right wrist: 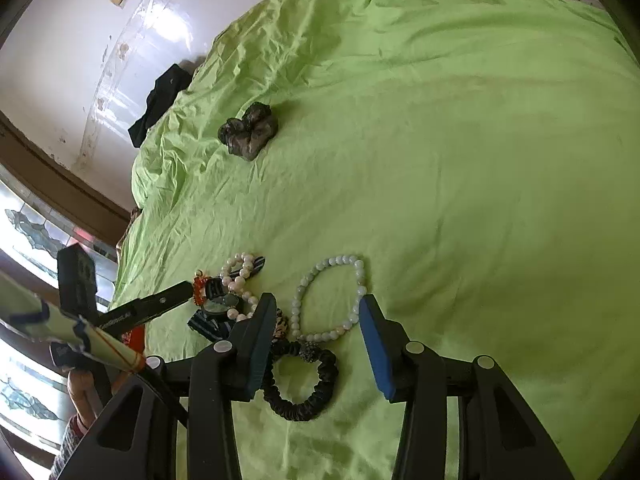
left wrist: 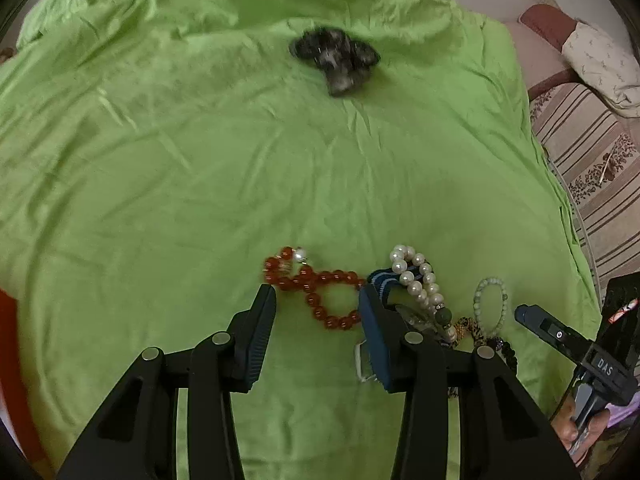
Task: Organize jewelry
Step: 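Grasp red bead bracelet with left tool while right tool grasps black bracelet, then carry both bracelets to the tray and open both tools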
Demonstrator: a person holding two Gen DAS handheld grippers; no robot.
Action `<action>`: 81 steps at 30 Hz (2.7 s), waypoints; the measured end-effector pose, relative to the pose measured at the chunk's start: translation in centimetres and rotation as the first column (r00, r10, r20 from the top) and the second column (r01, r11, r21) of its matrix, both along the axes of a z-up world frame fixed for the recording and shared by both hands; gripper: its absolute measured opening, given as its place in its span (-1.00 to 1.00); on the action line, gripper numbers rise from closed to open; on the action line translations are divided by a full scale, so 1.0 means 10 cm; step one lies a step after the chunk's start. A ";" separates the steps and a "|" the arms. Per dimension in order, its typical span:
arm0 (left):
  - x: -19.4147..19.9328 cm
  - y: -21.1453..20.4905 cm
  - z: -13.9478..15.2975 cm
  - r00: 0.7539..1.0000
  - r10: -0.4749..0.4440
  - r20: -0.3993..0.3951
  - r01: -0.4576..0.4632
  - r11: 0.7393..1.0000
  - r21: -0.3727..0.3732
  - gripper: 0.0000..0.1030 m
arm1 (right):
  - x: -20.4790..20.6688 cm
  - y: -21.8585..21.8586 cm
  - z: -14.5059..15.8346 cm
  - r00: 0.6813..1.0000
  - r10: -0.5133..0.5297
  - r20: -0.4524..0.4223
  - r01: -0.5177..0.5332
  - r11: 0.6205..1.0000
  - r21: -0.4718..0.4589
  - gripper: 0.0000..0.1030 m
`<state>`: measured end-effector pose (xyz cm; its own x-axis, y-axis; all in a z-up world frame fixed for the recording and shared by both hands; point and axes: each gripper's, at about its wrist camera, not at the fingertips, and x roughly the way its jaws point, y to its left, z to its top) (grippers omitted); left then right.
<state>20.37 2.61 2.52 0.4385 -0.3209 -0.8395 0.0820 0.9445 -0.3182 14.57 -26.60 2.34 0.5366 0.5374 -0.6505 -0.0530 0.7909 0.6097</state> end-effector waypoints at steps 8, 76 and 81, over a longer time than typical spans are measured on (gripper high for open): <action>0.15 0.01 -0.09 1.000 0.014 -0.018 -0.014 0.999 -0.042 -0.21 | 0.01 0.04 0.00 1.000 -0.001 0.004 0.001 0.997 -0.074 -0.08; -2.02 2.69 0.95 0.878 0.373 0.300 -0.401 0.915 0.037 -0.86 | -0.77 2.33 0.88 0.949 0.292 0.117 -0.253 0.930 -0.266 -0.82; -1.87 2.95 0.74 0.873 0.422 0.245 -0.444 0.896 0.036 -0.86 | -0.79 2.94 0.94 0.915 0.383 0.125 -0.339 0.900 -0.274 -0.82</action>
